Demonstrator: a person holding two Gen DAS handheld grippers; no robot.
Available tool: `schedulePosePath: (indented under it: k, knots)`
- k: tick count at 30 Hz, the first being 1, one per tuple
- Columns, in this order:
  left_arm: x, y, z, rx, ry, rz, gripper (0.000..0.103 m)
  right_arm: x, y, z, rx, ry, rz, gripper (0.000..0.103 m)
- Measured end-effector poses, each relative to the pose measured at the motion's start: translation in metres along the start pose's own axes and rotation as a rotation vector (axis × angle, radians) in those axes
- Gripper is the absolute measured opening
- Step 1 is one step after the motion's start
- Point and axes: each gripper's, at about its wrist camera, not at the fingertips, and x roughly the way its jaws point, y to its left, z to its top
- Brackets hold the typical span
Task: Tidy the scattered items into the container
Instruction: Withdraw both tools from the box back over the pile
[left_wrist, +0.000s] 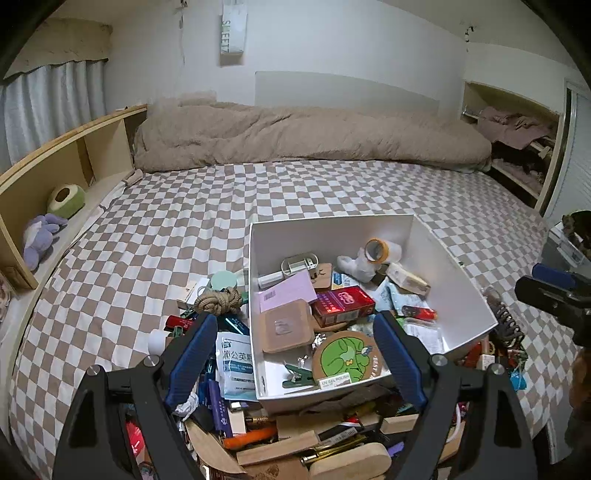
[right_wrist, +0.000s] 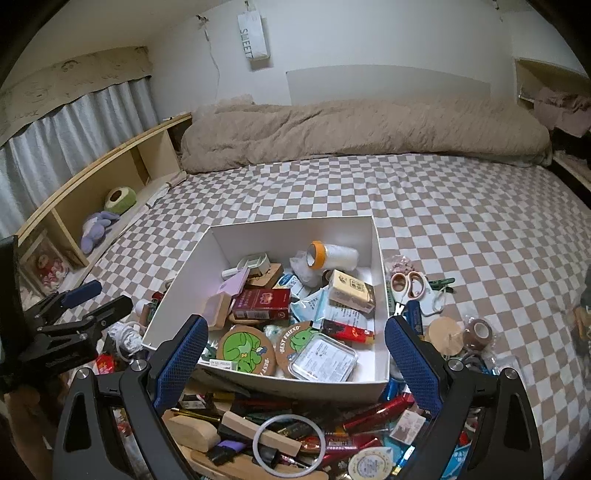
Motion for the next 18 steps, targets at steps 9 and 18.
schedulePosePath:
  k: [9, 18]
  knots:
    - [-0.023, 0.001, -0.003, -0.003, -0.031, -0.014, 0.092, -0.018, 0.001, -0.016, -0.038, -0.032, -0.058, 0.096]
    - [-0.04, 0.008, -0.014, -0.017, -0.05, -0.016, 0.094, -0.033, -0.005, -0.029, -0.028, -0.055, -0.081, 0.096]
